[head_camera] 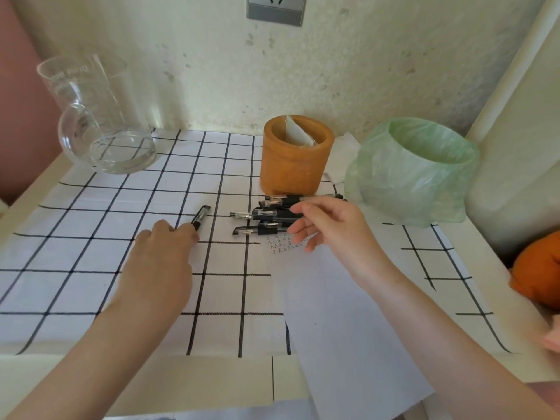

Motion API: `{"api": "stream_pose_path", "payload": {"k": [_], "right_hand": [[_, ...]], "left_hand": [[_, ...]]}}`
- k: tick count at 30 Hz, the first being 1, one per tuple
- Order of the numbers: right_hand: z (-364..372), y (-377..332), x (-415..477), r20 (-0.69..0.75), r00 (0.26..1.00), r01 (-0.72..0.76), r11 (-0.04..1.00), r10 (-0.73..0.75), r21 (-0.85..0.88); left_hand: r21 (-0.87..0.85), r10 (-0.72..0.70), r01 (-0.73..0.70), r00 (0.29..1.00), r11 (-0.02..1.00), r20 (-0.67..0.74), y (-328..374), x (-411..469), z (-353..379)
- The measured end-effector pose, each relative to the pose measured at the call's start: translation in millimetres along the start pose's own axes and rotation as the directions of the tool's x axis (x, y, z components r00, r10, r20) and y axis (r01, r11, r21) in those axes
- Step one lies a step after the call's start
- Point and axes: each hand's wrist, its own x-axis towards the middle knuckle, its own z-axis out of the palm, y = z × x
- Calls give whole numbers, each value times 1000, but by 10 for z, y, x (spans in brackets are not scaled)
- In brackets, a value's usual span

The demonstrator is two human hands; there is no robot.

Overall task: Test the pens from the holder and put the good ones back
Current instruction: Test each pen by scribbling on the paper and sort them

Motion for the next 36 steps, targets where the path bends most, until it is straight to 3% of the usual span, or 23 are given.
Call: {"api": "stream_pose_path", "payload": {"k": [6,9,13,15,17,19,21,23,25,28,36], "right_hand": [[29,84,-110,226,945,310,861,-235,-403],[90,115,-124,331,897,433,726,-292,-534],[126,205,-106,349,807,573,490,-476,-657],[106,209,-101,319,788,572,435,-527,-695],[75,189,-108,262,807,540,481,-530,-690],[52,151,-131,175,868,464,636,-464,-616],[32,84,-150,107,944,329,859,-312,-391],[20,12,-176,127,973,210,970,-194,-125],[21,-31,-197,194,970,151,989,-148,2],[37,-73,-231,261,957,139,990,-127,-26],[14,-118,-238,272,959,67,996,-81,60]], "left_hand": [[-403,64,-65,998,913,-16,125,-41,-146],[-598,155,-67,983,798,97,250,-114,-207],[-760,289,-4,926,650,243,373,-168,-187],[-845,310,77,909,530,278,427,-189,-215],[-881,297,97,920,464,257,473,-198,-237],[-851,252,23,951,525,181,494,-203,-201],[-812,221,-24,966,583,130,496,-205,-159],[-787,284,-79,951,612,125,501,-205,-133],[-786,378,-127,914,605,143,520,-201,-114],[-815,456,-161,880,557,137,564,-212,-97],[-786,369,-146,923,601,111,610,-266,-69]]}}
